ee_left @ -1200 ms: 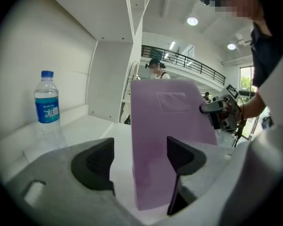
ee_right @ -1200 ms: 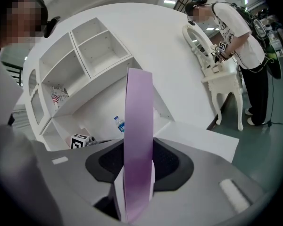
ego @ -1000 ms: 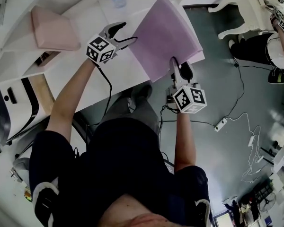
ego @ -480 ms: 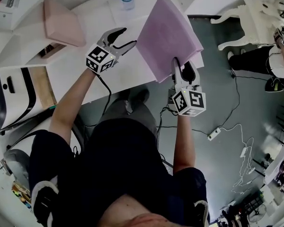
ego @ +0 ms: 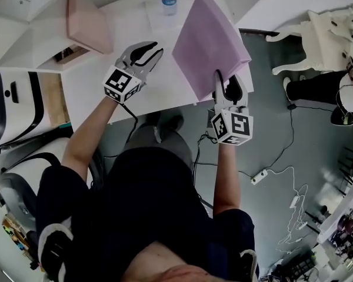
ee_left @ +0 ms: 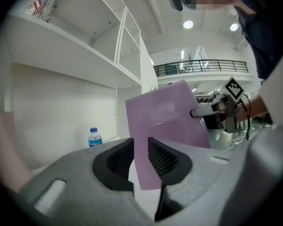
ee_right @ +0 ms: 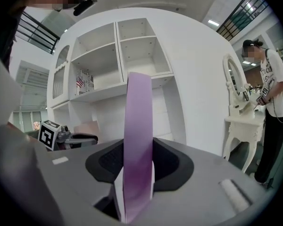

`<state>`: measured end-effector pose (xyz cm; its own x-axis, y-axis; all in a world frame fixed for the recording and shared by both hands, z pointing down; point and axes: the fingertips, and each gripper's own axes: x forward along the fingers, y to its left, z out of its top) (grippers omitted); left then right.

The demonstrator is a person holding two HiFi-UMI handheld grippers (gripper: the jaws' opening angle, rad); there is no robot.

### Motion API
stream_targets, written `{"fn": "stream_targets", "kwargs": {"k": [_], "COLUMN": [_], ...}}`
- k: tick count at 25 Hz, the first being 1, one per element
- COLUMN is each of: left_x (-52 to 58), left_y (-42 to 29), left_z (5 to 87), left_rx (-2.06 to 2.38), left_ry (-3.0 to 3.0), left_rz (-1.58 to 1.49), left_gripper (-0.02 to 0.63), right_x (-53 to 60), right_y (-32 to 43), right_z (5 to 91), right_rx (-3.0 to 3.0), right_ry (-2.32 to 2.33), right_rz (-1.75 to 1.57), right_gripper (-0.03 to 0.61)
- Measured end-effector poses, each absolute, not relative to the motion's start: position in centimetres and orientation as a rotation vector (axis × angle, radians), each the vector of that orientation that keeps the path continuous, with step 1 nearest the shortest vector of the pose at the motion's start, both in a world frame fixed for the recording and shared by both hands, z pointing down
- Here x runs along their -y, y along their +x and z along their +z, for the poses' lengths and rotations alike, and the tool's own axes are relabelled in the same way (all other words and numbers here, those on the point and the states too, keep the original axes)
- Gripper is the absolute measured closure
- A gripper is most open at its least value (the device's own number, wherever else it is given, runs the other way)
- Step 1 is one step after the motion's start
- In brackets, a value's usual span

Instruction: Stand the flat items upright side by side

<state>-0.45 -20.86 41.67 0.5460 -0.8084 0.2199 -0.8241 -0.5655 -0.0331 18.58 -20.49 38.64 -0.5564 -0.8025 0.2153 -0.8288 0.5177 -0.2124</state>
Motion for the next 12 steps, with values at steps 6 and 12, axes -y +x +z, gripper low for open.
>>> {"fn": "stream_targets", "kwargs": {"k": [6, 12], "left_x": [19.3, 17.7], "left_y": [-1.4, -3.1], "left_z": [40.3, 39.2], "left_rx": [1.553, 1.694], "left_ry": [2.656, 2.591], "left_rz": [0.314, 0.308], "left_gripper": [0.592, 0.611], "right_x": [20.7, 20.9], "right_y": [17.1, 15.2], "right_z": [37.3, 36.7], "right_rx": [2.699, 2.741], "right_ry": [1.365, 1.289], "right_rz": [0.333, 0.277], "right_gripper": [0.419, 0.419]}}
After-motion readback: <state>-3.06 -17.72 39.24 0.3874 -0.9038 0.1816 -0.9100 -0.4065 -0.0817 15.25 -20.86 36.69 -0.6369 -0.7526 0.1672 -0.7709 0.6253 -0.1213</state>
